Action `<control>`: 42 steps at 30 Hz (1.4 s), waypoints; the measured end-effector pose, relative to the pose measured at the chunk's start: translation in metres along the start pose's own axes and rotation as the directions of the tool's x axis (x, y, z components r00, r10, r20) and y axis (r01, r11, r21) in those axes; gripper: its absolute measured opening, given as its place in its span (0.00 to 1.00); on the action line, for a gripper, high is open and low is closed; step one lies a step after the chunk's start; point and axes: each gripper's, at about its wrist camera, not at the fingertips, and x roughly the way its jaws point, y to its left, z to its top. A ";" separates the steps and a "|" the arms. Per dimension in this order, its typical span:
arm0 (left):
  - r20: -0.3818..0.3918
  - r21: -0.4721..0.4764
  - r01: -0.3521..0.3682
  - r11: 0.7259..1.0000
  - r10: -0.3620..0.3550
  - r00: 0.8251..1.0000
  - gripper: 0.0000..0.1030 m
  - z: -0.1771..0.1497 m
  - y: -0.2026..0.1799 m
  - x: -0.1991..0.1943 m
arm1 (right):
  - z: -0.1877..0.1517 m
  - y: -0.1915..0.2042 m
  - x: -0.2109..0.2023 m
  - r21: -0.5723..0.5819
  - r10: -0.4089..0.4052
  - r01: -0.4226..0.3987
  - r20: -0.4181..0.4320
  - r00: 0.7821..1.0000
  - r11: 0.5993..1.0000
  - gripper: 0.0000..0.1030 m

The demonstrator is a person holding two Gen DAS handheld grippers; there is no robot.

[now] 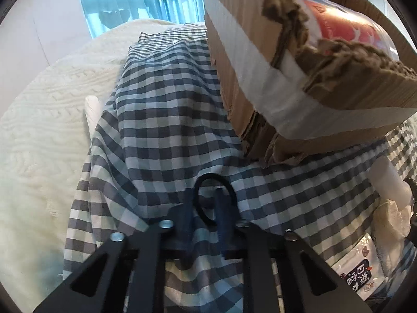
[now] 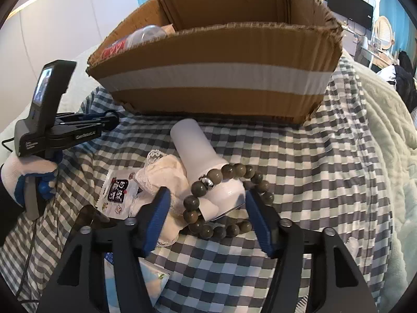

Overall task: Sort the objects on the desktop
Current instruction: 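Grasp the black hair tie with the left gripper while the right gripper grasps the bead bracelet, then lift the hair tie and bead bracelet and carry both over the box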

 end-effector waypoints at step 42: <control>0.339 0.023 0.079 0.997 -0.082 0.937 0.05 0.005 -0.024 -0.157 | 0.006 -0.008 -0.091 0.035 -0.022 0.012 0.276 0.961 0.999 0.10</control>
